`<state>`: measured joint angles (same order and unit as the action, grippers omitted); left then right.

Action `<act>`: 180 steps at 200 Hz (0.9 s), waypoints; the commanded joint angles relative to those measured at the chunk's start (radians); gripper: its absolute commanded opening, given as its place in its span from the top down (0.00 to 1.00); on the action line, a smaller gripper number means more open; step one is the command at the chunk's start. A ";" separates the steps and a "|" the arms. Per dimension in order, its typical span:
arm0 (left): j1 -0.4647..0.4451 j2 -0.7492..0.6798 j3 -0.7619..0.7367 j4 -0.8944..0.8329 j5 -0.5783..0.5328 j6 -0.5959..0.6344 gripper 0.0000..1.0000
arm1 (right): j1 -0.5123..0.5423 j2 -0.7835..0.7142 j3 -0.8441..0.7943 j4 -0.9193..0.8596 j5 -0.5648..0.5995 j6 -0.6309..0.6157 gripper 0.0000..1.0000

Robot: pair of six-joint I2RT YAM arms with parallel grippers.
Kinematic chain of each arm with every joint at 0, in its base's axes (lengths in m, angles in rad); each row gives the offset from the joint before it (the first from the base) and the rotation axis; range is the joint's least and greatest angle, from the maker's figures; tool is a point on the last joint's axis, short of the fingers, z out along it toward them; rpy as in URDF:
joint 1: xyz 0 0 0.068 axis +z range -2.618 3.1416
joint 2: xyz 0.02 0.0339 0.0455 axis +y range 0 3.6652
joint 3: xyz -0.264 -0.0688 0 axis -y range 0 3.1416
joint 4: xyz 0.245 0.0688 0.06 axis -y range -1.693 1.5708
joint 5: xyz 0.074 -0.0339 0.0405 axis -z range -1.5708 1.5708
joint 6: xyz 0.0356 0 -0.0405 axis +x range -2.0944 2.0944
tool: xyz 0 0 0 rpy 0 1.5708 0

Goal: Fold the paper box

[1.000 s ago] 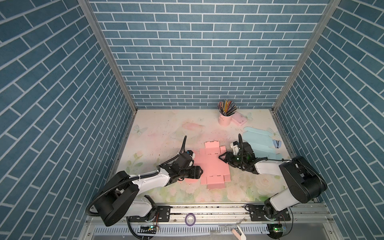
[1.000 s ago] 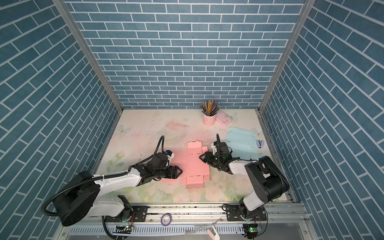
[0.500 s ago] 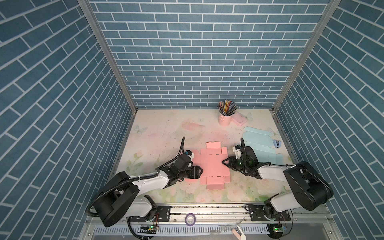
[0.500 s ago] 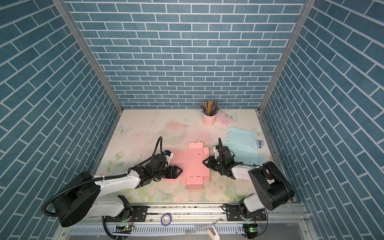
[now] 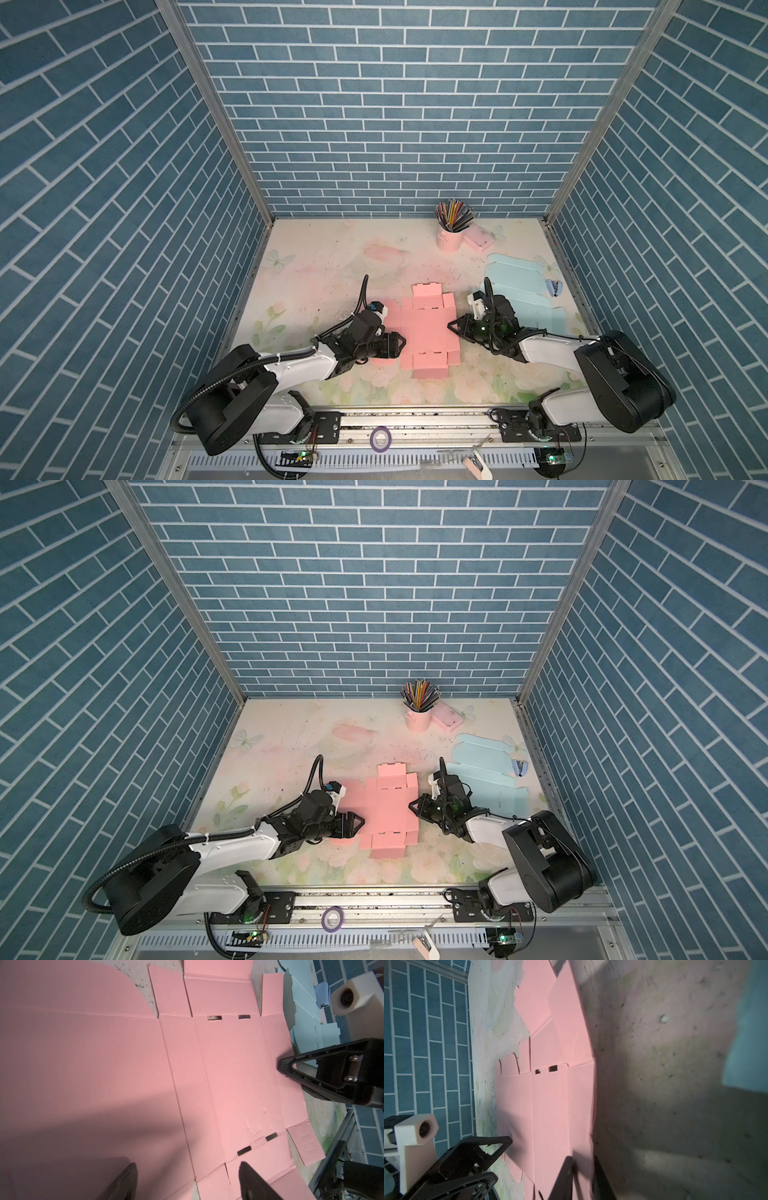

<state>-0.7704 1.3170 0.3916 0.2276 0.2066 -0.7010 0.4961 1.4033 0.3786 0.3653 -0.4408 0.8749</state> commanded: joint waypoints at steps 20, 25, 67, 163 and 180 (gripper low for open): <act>-0.008 -0.010 -0.043 -0.048 -0.021 -0.024 0.22 | -0.002 -0.047 -0.008 -0.063 0.035 -0.025 0.83; -0.009 -0.014 -0.045 -0.042 -0.018 -0.026 0.22 | -0.001 -0.053 -0.005 -0.076 0.039 -0.033 0.84; -0.009 -0.078 -0.033 -0.054 0.004 -0.037 0.23 | -0.001 -0.103 0.045 -0.192 0.062 -0.120 0.94; -0.006 -0.318 0.123 -0.253 0.028 0.024 0.71 | 0.129 -0.185 0.375 -0.732 0.296 -0.611 1.00; 0.001 -0.312 0.156 -0.252 0.029 0.034 0.84 | 0.170 -0.178 0.407 -0.756 0.335 -0.687 1.00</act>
<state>-0.7761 1.0080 0.4984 0.0170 0.2333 -0.6926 0.6178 1.2266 0.7364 -0.2283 -0.2253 0.4049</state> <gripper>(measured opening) 0.225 0.049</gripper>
